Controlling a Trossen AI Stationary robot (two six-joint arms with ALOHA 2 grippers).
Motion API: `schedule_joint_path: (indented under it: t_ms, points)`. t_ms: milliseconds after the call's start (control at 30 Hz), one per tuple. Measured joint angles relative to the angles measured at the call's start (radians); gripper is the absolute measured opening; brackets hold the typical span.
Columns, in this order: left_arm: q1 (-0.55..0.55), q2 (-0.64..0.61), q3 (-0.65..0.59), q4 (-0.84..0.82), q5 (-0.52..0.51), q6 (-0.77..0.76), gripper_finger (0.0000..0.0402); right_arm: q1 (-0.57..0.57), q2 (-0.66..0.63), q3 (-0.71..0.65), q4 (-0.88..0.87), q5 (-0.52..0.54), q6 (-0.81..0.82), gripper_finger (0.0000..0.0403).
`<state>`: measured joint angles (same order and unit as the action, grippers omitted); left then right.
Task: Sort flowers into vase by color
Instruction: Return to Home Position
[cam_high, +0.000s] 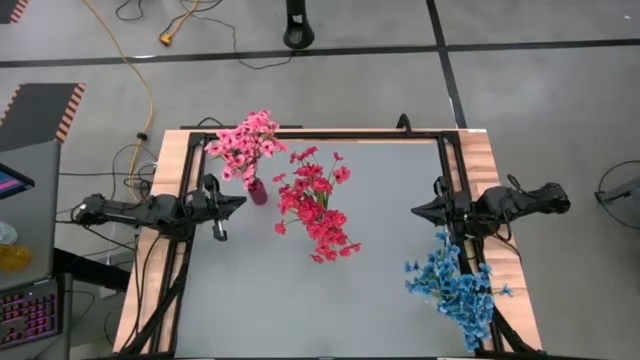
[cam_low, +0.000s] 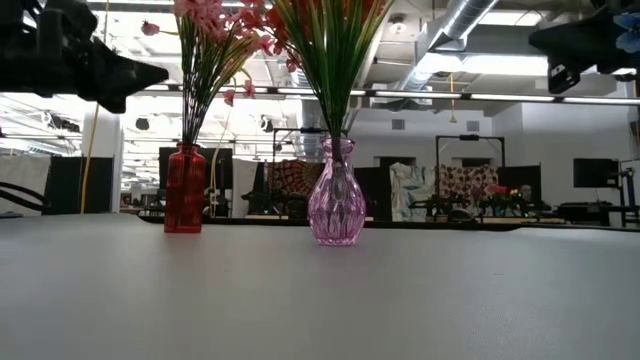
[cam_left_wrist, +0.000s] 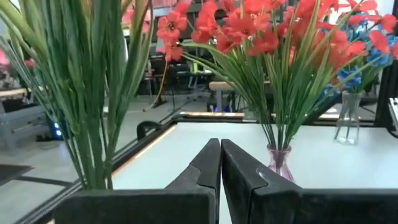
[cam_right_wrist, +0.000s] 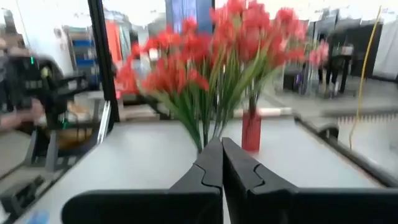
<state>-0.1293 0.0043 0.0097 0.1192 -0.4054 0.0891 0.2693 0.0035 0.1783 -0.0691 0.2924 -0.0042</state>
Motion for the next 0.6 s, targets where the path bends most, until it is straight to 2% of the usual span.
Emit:
schedule_joint_path:
  t_ms: [233, 600]
  points:
    - [0.081, 0.006, 0.0, 0.007, 0.013, 0.029, 0.0, -0.07, 0.0, -0.084, 0.187, -0.001, -0.073, 0.0035]
    - [0.195, 0.006, -0.001, -0.002, 0.122, -0.002, 0.0, -0.265, 0.0, -0.096, 0.143, -0.006, -0.062, 0.003]
